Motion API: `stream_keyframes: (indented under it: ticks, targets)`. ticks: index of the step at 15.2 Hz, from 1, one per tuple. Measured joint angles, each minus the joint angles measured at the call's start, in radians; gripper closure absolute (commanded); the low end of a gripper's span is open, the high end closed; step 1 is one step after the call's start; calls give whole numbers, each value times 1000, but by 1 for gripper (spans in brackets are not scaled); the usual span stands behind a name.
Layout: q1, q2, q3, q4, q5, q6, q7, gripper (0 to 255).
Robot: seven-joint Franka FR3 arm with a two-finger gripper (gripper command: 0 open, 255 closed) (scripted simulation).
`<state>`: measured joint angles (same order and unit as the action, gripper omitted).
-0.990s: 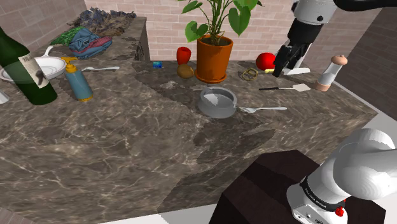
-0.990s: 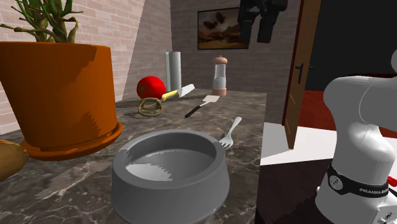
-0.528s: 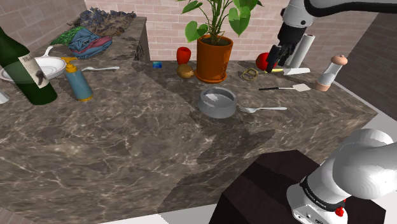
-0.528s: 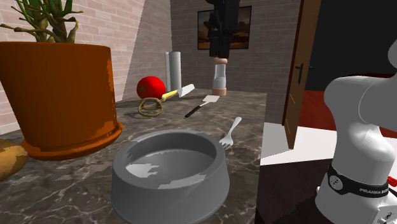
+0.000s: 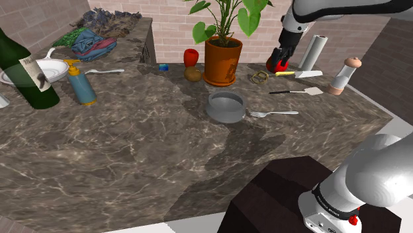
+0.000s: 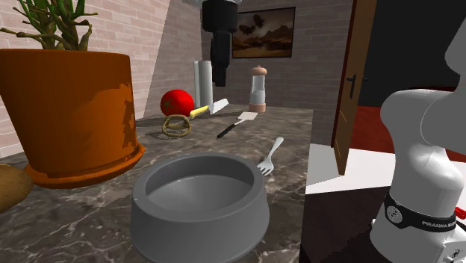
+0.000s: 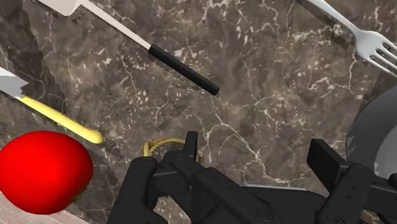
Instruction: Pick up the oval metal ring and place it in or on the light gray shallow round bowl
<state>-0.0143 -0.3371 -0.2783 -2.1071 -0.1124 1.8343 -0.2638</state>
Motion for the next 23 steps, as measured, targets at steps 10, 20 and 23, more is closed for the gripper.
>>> stream_keyframes:
  ticks: [10,20,23]
  targets:
    - [-36,372,-116,273,126,80,-232,0]
    - [-79,568,-128,382,216,146,-328,0]
    - [-80,576,-127,372,220,164,-331,0]
